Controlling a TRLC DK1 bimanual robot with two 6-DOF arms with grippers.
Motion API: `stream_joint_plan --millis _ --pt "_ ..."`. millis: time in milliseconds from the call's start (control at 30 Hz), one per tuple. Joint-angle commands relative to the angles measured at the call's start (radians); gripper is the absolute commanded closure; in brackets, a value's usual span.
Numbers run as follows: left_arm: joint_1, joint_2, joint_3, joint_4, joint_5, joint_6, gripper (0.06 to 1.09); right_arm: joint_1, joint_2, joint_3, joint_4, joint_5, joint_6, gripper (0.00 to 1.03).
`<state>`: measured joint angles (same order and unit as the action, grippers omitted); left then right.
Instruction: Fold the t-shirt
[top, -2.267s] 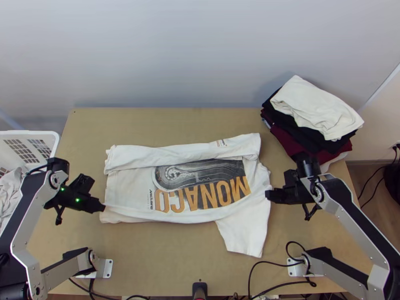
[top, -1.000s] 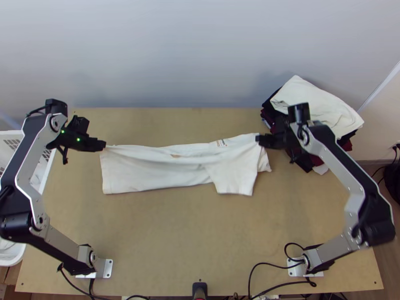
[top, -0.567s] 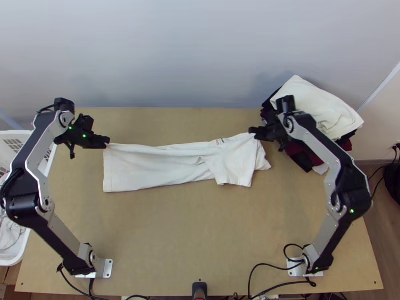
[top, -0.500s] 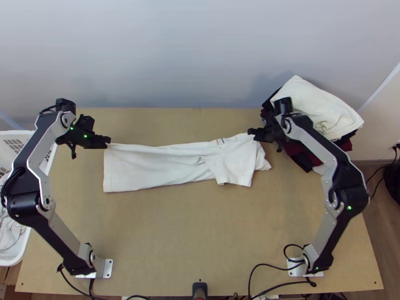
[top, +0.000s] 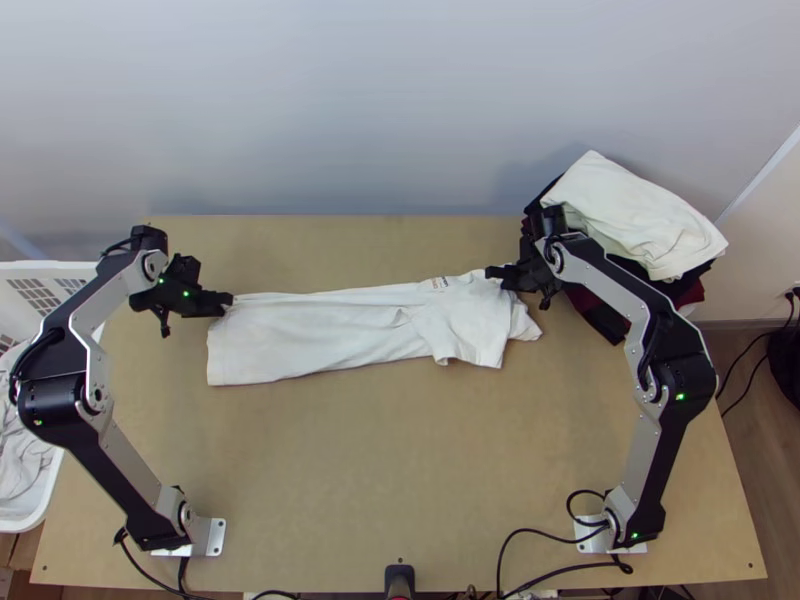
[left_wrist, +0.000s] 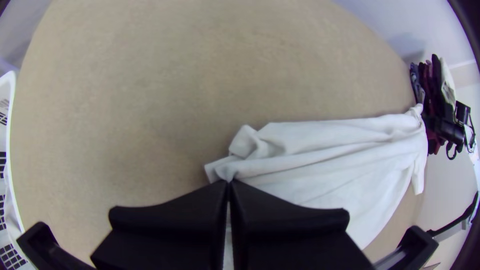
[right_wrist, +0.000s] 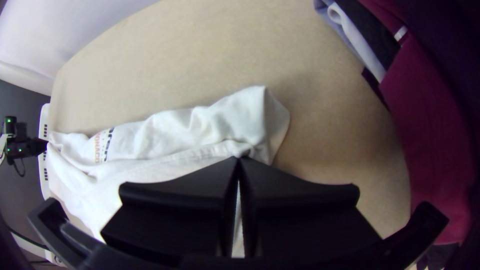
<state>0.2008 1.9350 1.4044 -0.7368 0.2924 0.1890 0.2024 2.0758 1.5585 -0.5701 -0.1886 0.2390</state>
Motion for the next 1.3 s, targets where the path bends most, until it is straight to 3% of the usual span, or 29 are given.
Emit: stream_joint_plan --millis 0,33,133,167,333,500,667,767,833,900,1033,1267 --pt "0.005 -0.014 -0.104 0.034 0.007 -0.034 1.04 0.000 0.010 -0.034 0.018 0.057 0.010 0.92" --pt "0.008 -0.030 -0.116 0.047 0.021 -0.036 1.02 0.005 -0.008 -0.041 0.018 0.072 0.010 0.77" --pt "0.031 -0.094 -0.140 0.057 0.097 -0.043 0.79 0.025 -0.072 -0.054 -0.020 0.075 0.011 0.08" --pt "0.038 -0.120 -0.147 0.060 0.117 -0.043 0.71 0.034 -0.102 -0.054 -0.045 0.080 0.011 0.03" --pt "0.104 -0.214 -0.157 0.043 0.220 -0.054 0.44 0.058 -0.278 -0.097 -0.048 0.104 0.010 0.03" --pt "0.206 -0.258 -0.168 -0.006 0.367 -0.049 0.43 0.066 -0.445 -0.132 -0.050 0.104 0.020 0.03" --pt "0.278 -0.277 -0.231 -0.047 0.461 0.035 0.43 0.065 -0.537 -0.126 -0.122 0.103 0.040 0.03" --pt "0.313 -0.275 -0.269 -0.062 0.521 0.070 0.43 0.051 -0.556 -0.087 -0.194 0.011 0.086 0.03" --pt "0.330 -0.271 -0.295 -0.065 0.527 0.102 0.43 0.019 -0.562 -0.057 -0.240 -0.101 0.134 0.03" --pt "0.341 -0.254 -0.312 -0.064 0.527 0.122 0.35 -0.006 -0.560 -0.038 -0.263 -0.160 0.161 0.03" --pt "0.348 -0.219 -0.331 -0.064 0.527 0.148 0.16 -0.015 -0.563 -0.035 -0.289 -0.178 0.174 0.03" --pt "0.322 -0.172 -0.315 -0.047 0.527 0.161 0.13 -0.011 -0.568 -0.025 -0.304 -0.178 0.181 0.03"
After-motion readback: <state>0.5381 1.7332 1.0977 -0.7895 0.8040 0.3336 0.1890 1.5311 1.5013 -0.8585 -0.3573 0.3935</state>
